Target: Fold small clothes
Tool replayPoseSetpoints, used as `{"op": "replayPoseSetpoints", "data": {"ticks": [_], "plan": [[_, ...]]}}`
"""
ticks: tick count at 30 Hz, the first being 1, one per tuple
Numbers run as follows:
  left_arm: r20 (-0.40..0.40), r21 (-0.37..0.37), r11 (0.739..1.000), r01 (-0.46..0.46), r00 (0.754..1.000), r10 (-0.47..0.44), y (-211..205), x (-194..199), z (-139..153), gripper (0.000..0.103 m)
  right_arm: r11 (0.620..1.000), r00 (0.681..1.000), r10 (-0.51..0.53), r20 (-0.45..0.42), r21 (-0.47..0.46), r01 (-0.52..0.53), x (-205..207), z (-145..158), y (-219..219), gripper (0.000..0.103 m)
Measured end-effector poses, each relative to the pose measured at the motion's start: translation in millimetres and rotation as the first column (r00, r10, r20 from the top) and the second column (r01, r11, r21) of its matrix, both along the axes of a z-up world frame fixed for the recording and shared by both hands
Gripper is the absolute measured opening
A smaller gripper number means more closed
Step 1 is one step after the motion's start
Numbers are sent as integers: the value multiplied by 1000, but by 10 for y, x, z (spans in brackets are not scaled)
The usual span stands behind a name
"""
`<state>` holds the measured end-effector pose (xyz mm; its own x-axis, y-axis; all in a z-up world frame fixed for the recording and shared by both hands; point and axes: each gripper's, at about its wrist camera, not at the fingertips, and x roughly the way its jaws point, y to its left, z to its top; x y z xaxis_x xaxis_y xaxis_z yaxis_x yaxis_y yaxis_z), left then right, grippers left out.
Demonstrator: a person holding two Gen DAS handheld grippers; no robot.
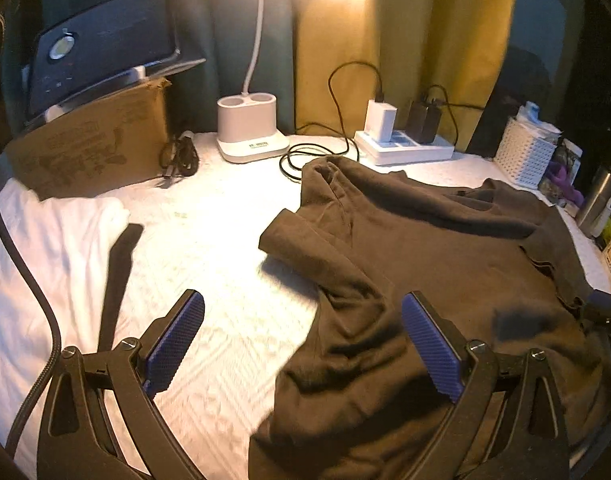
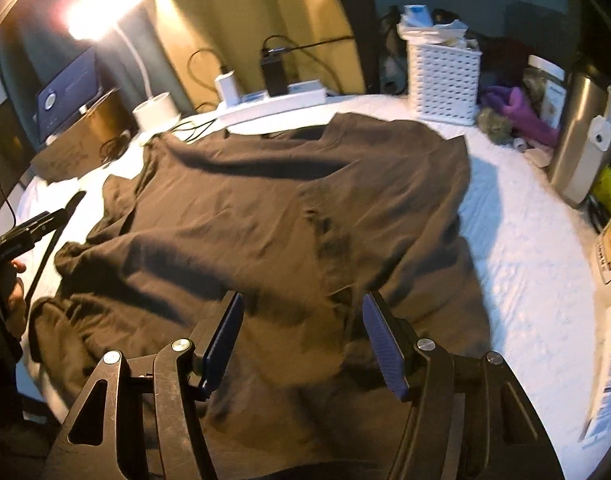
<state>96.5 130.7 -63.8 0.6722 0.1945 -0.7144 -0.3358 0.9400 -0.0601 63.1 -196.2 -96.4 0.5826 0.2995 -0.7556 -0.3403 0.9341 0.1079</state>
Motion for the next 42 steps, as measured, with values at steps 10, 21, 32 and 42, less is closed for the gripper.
{"op": "replayPoseSetpoints", "data": {"ticks": [10,21,32,42], "plan": [[-166,25,967,255,955,-247,-412,596,-324,78,999,999,-47,-9,6,47,189,-85,-90,64],[-198,140,965,221,961,-191,-150,463,-392,21,998,998,-56,-20,-4,56,235,-146,-125,64],[-113,14,1000,18,993,-17,602,177,-250,22,1000,999,-20,-29,-14,19,243,-186,45,64],[-89,73,992,102,991,-95,436,590,-137,75,999,999,-40,-14,-10,40,166,-122,2,64]]}}
